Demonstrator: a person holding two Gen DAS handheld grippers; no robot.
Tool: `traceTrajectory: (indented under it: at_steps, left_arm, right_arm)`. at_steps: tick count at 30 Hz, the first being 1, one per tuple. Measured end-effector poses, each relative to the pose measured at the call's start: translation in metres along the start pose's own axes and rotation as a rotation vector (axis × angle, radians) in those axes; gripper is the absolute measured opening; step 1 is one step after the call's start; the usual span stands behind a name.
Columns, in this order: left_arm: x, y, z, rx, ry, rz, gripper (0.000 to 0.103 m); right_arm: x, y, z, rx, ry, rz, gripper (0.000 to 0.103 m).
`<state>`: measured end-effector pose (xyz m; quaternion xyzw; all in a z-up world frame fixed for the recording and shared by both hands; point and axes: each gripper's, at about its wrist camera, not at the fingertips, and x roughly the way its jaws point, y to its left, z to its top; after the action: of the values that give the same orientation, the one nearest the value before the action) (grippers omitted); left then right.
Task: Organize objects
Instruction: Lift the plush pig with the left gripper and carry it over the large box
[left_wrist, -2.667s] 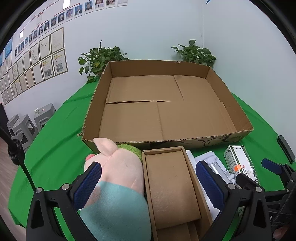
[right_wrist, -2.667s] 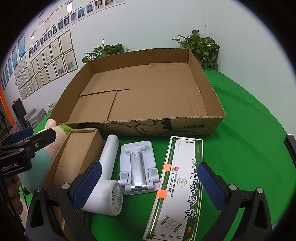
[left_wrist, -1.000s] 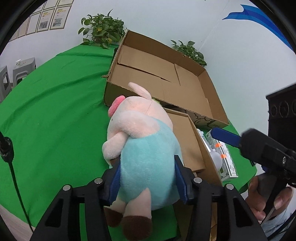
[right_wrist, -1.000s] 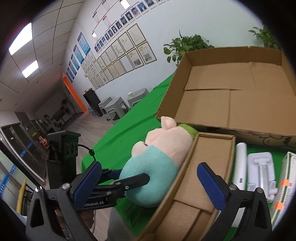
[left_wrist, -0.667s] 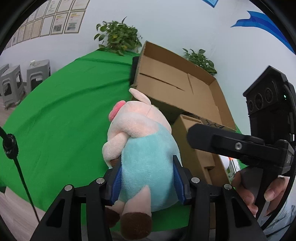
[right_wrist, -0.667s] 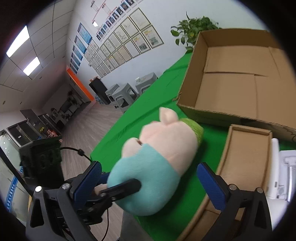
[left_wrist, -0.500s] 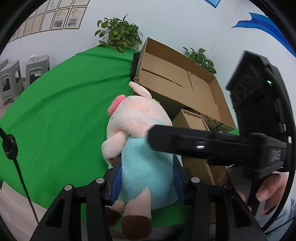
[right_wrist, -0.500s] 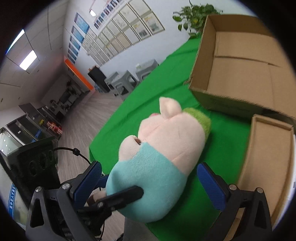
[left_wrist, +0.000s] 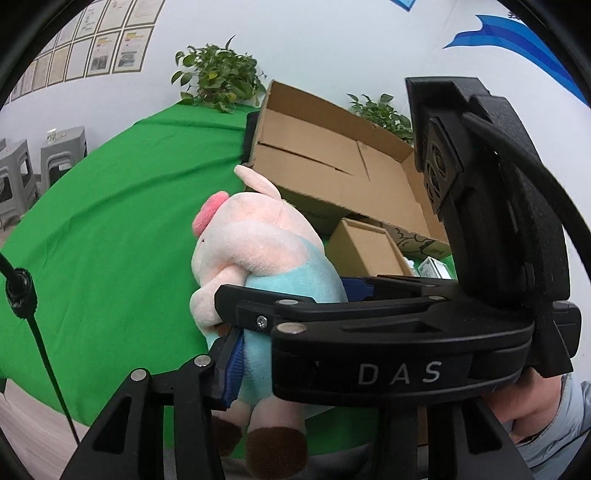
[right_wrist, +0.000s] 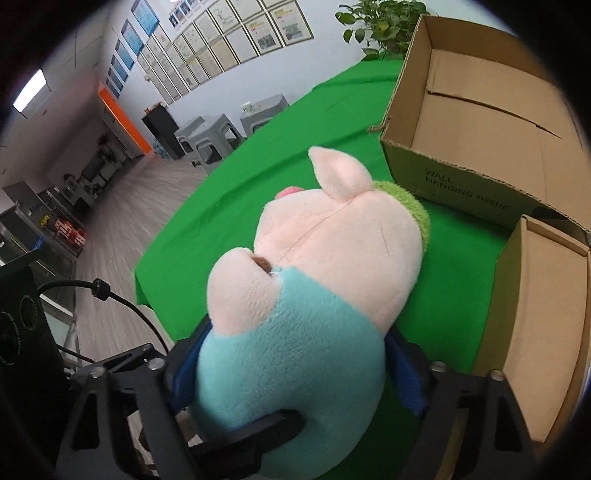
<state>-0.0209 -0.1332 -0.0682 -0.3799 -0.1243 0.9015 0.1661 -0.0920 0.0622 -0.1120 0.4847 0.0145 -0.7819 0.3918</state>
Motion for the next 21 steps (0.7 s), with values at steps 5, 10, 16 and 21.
traceTrajectory:
  at_steps: [5, 10, 16, 21]
  left_arm:
    - [-0.003, -0.035, 0.028, 0.086, -0.073, -0.008, 0.042]
    - [-0.001, -0.082, 0.078, 0.202, -0.183, -0.051, 0.042]
    - [0.004, -0.138, 0.146, 0.317, -0.297, -0.121, 0.042]
    - [0.019, -0.166, 0.192, 0.365, -0.321, -0.166, 0.042]
  right_arm:
    - [-0.029, -0.004, 0.009, 0.004, -0.12, -0.005, 0.075]
    - [-0.08, -0.019, 0.041, -0.024, -0.287, -0.063, 0.073]
    - [-0.142, -0.041, 0.088, -0.048, -0.457, -0.148, 0.073]
    - [-0.156, -0.057, 0.12, -0.033, -0.529, -0.194, 0.072]
